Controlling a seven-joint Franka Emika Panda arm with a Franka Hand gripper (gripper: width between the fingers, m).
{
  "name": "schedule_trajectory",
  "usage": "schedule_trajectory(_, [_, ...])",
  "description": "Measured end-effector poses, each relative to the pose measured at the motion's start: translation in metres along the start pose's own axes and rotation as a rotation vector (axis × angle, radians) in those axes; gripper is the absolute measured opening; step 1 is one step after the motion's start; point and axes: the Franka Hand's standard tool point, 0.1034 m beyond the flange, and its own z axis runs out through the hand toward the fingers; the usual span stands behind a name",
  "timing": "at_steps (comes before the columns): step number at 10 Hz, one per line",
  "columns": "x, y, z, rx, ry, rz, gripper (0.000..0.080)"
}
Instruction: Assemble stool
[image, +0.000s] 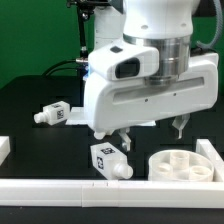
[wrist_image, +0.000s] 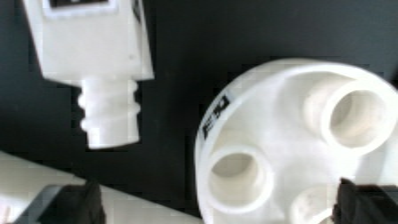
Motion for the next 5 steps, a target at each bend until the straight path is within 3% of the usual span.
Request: schedule_trajectory(5, [-0.0035, 0.0045, 0.0053, -0.002, 0.008, -0.034, 0.0649])
